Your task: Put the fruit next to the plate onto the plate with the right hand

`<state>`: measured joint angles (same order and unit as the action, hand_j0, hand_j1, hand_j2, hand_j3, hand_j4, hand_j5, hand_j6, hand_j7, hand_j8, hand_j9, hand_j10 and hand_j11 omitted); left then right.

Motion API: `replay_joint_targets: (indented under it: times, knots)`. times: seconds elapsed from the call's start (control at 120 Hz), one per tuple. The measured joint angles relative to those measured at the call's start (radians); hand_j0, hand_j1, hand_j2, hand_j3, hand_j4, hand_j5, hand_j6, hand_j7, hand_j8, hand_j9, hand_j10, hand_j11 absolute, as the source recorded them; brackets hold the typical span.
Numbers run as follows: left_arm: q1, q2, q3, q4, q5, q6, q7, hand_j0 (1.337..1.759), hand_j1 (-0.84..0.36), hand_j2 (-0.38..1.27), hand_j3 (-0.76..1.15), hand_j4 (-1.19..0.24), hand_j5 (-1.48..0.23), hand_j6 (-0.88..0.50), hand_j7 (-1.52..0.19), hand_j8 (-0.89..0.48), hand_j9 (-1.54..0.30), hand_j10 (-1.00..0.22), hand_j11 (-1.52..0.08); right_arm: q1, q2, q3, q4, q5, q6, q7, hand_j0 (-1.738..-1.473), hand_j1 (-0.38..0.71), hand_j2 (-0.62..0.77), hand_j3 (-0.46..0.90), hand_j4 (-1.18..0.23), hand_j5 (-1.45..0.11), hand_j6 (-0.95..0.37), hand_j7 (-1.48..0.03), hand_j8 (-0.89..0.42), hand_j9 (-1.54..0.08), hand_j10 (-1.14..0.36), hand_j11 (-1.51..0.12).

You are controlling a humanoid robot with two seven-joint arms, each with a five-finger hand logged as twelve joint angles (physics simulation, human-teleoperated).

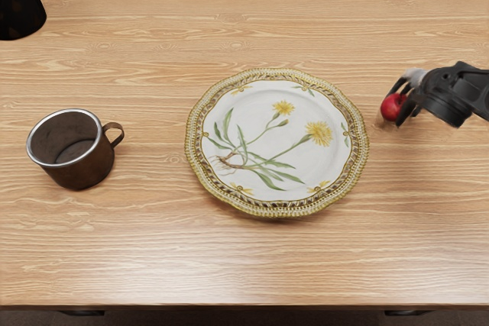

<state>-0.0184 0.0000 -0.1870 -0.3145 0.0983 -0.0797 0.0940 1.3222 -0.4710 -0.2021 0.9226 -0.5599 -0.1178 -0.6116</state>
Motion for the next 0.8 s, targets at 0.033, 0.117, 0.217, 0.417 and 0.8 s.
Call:
replay_joint_targets:
  times: [0.033, 0.117, 0.217, 0.417, 0.8]
  knots:
    - [0.000, 0.000, 0.000, 0.000, 0.000, 0.000, 0.000, 1.658, 0.34, 0.00, 0.00, -0.01, -0.01, -0.01, -0.01, -0.01, -0.01, -0.01, -0.01, -0.003, -0.038, 0.052, 0.000, 0.025, 0.013, 0.000, -1.646, 0.29, 0.14, 0.00, -0.44, -1.03, -0.32, -0.97, -0.38, -1.03, -0.72, -1.03]
    - [0.000, 0.000, 0.000, 0.000, 0.000, 0.000, 0.000, 1.658, 0.34, 0.00, 0.00, -0.01, -0.01, -0.01, -0.01, -0.01, -0.01, -0.01, -0.01, -0.021, -0.146, 0.201, -0.001, 0.104, 0.115, 0.000, -1.645, 0.32, 0.17, 0.00, -0.38, -1.08, -0.26, -1.03, -0.34, -1.08, -0.76, -1.08]
    - [0.000, 0.000, 0.000, 0.000, 0.000, 0.000, 0.000, 1.658, 0.34, 0.00, 0.00, -0.01, -0.01, -0.01, -0.01, -0.01, -0.01, -0.01, -0.01, -0.079, -0.196, 0.411, -0.001, 0.200, 0.318, -0.001, -1.643, 0.33, 0.18, 0.00, -0.34, -1.14, -0.22, -1.07, -0.30, -1.13, -0.79, -1.13]
    - [0.000, 0.000, 0.000, 0.000, 0.000, 0.000, 0.000, 1.658, 0.34, 0.00, 0.00, -0.01, -0.01, -0.01, -0.01, -0.01, -0.01, -0.01, -0.01, -0.127, -0.037, 0.554, -0.007, 0.316, 0.516, 0.000, -1.644, 0.32, 0.16, 0.00, -0.30, -1.20, -0.19, -1.11, -0.27, -1.19, -0.81, -1.20]
    - [0.000, 0.000, 0.000, 0.000, 0.000, 0.000, 0.000, 1.658, 0.34, 0.00, 0.00, -0.01, -0.01, -0.01, -0.01, -0.01, -0.01, -0.01, -0.01, -0.161, 0.093, 0.574, -0.026, 0.325, 0.547, 0.001, -1.652, 0.31, 0.42, 0.00, -0.41, -1.19, -0.28, -1.12, -0.36, -1.16, -0.85, -1.17]
